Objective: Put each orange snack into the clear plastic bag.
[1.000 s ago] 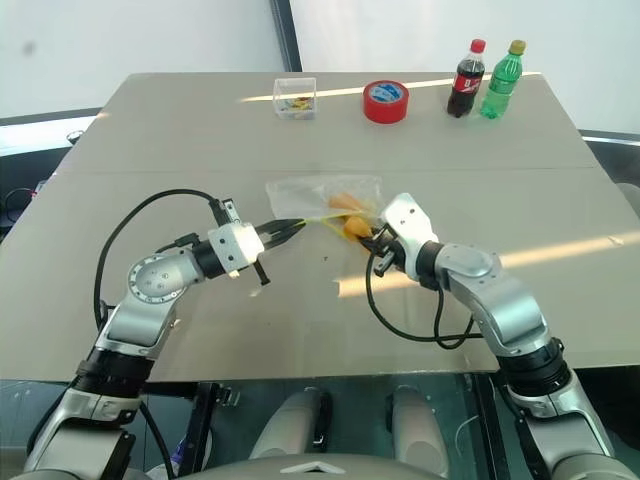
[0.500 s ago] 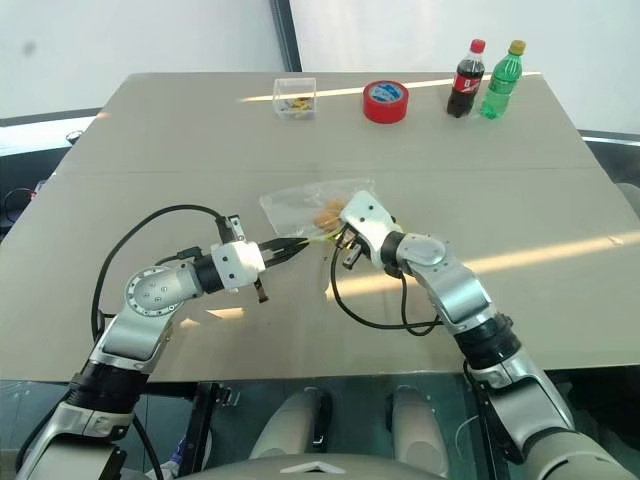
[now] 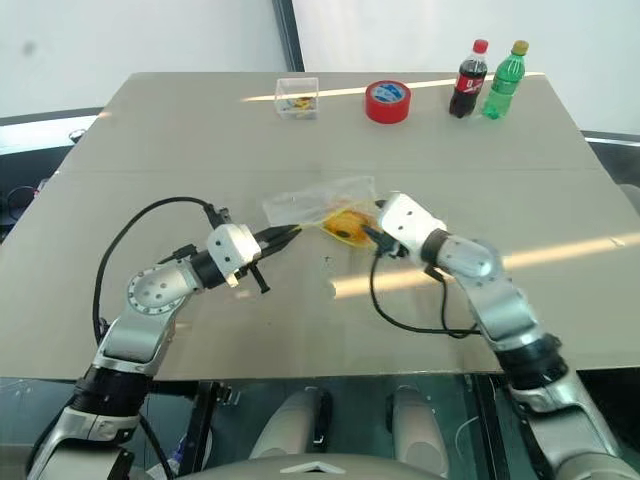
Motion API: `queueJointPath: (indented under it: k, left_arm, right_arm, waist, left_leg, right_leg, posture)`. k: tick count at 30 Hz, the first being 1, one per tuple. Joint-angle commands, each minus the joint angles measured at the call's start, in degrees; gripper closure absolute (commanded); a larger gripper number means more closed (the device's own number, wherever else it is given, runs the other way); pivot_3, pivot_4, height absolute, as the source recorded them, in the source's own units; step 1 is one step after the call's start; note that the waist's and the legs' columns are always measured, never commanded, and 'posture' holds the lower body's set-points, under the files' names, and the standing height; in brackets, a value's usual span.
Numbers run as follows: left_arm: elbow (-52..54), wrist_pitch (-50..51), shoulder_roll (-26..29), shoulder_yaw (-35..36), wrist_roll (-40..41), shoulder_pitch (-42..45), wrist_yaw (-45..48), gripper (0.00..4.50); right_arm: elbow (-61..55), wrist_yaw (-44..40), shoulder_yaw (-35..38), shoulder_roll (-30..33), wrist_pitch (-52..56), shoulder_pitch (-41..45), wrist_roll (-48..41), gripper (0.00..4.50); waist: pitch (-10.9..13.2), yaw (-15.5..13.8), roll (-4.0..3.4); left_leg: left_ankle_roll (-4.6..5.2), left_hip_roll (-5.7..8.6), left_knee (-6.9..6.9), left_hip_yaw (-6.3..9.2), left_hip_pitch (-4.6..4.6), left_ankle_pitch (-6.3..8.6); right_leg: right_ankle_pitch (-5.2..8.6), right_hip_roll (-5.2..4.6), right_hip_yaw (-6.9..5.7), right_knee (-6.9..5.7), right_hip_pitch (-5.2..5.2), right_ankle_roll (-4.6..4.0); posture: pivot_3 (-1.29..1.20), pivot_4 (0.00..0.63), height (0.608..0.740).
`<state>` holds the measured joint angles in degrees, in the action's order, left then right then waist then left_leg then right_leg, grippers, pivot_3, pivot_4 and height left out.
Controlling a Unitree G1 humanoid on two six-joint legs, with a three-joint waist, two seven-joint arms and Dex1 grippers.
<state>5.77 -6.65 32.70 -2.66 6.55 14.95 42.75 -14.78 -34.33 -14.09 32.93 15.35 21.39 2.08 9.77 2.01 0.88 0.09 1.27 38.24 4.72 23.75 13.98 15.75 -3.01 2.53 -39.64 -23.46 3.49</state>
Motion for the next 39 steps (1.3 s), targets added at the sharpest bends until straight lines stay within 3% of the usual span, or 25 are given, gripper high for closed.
queueJointPath:
  k: [1, 4, 14, 17, 20, 31, 39]
  left_arm:
    - [1.8, 1.5, -0.2, 1.6, 2.3, 1.7, -0.1, 4.50]
    - [1.4, 2.1, -0.2, 1.6, 2.7, 2.5, 0.2, 4.50]
    - [1.1, 1.8, 0.0, 1.6, 2.6, 3.2, 1.2, 4.50]
    - [1.2, 1.7, 0.1, 1.8, 2.4, 3.0, 1.0, 4.50]
    - [1.4, 1.7, 0.1, 1.9, 2.3, 2.9, 0.8, 4.50]
    - [1.3, 1.9, -0.6, 2.2, 2.3, 3.4, -0.2, 4.50]
    - [-6.2, 2.3, -2.8, 6.2, 2.6, 14.5, -6.7, 4.50]
  right_arm:
    - [-0.8, 1.1, -0.1, 3.0, -5.0, -1.1, 6.0, 2.24]
    - [3.1, 2.2, -2.1, 3.4, -8.7, -1.4, 10.4, 2.24]
    - [15.1, 4.8, -3.1, -3.6, -13.3, 4.2, 13.6, 2.24]
    - [16.5, 4.2, -2.7, -3.6, -14.5, 5.1, 13.6, 3.10]
    - [16.9, 3.4, -2.3, -3.5, -14.6, 5.0, 13.0, 4.46]
    - [16.8, 3.7, -0.3, -3.3, -14.7, 5.1, 12.4, 4.46]
    - [16.7, 11.2, 8.7, 4.7, -12.3, 14.1, 17.9, 4.46]
  waist:
    - [0.0, 0.3, 0.00]
    - [0.0, 0.5, 0.00]
    - [0.0, 0.3, 0.02]
    - [0.0, 0.2, 0.01]
    - [0.0, 0.1, 0.01]
    - [0.0, 0.2, 0.01]
    - [0.0, -0.1, 0.03]
  left_leg:
    - [0.00, 0.01, 0.00, -0.03, -0.01, 0.00]
    - [0.00, 0.01, -0.01, -0.10, -0.05, 0.00]
    - [-0.01, -0.01, 0.01, -0.09, -0.03, 0.00]
    - [-0.01, -0.01, 0.00, -0.09, -0.03, 0.00]
    - [-0.01, -0.01, 0.00, -0.08, -0.02, 0.00]
    - [-0.01, -0.01, 0.00, -0.08, -0.02, 0.00]
    - [-0.01, 0.08, 0.03, -0.05, 0.01, -0.01]
  right_leg:
    - [0.00, 0.01, 0.01, -0.01, 0.00, 0.00]
    - [0.00, 0.05, 0.07, -0.03, 0.00, 0.00]
    - [0.00, 0.03, 0.08, -0.02, -0.01, 0.00]
    - [0.00, 0.03, 0.08, -0.02, -0.01, -0.01]
    - [0.00, 0.02, 0.07, -0.01, -0.01, -0.01]
    - [0.00, 0.02, 0.07, -0.02, -0.01, -0.01]
    - [0.00, 0.01, 0.03, -0.04, -0.02, 0.00]
  posture:
    - [0.00, 0.150, 0.740]
    - [0.00, 0.150, 0.740]
    - [0.00, 0.150, 0.740]
    - [0.00, 0.150, 0.740]
    - [0.00, 0.150, 0.740]
    - [0.00, 0.150, 0.740]
    - [0.00, 0.150, 0.740]
